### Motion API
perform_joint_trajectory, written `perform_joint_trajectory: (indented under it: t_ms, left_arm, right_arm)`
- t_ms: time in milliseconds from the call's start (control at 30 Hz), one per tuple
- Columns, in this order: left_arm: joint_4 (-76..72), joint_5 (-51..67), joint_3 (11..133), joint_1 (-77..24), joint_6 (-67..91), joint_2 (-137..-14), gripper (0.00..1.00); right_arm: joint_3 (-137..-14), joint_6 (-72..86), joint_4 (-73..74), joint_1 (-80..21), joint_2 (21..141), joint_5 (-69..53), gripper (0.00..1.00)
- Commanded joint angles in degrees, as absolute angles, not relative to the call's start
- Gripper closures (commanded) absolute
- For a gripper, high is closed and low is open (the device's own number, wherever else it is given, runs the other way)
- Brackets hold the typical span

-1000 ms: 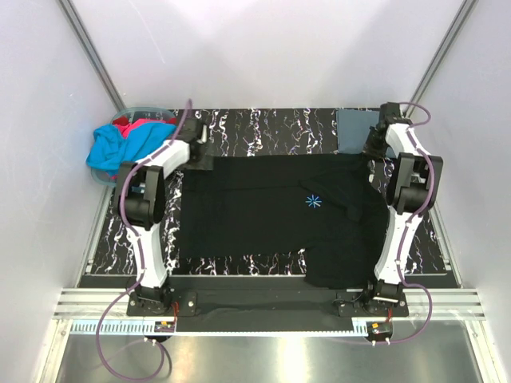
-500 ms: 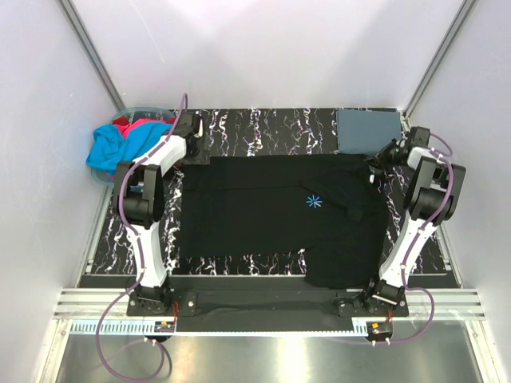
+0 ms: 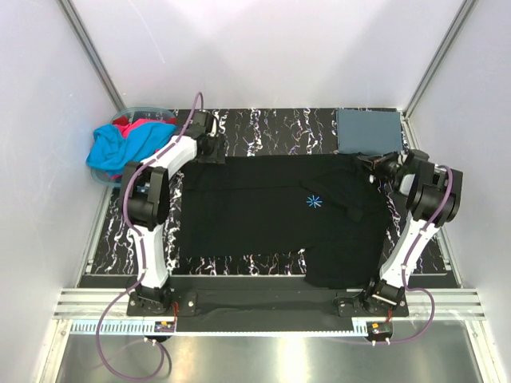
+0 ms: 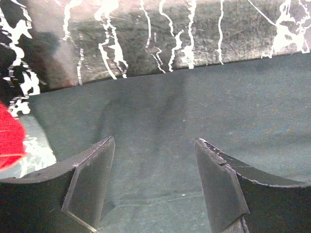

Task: Fold and stack the t-shirts
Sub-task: Fold the tshirt

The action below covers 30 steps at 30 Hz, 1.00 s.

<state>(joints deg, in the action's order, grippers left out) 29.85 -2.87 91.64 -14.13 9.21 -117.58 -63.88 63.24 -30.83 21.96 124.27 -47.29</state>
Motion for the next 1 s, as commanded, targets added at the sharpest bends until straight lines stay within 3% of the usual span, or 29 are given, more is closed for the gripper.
perform_joint_trajectory:
  t_ms: [0, 267, 600, 967]
  left_arm:
    - [28.56, -1.23, 91.85, -13.01, 10.81, -120.49, 0.28]
    - [29.88, -1.5, 91.06, -11.34, 11.6, -122.52, 0.28]
    - [30.32, -1.76, 90.88, -10.81, 12.04, -122.43, 0.27]
    - [30.32, -1.58, 90.62, -10.63, 12.39, -122.26, 0.27]
  right_arm:
    - [-57.69, 78.8, -52.97, 22.41, 121.9, -49.31, 1.0]
    - [-46.5, 90.17, -80.66, 22.67, 126.03, -42.9, 1.0]
    - [-41.05, 93.87, -89.47, 24.08, 124.73, -38.5, 0.98]
    - [-27.34, 97.03, -88.6, 26.28, 120.41, -31.38, 0.73]
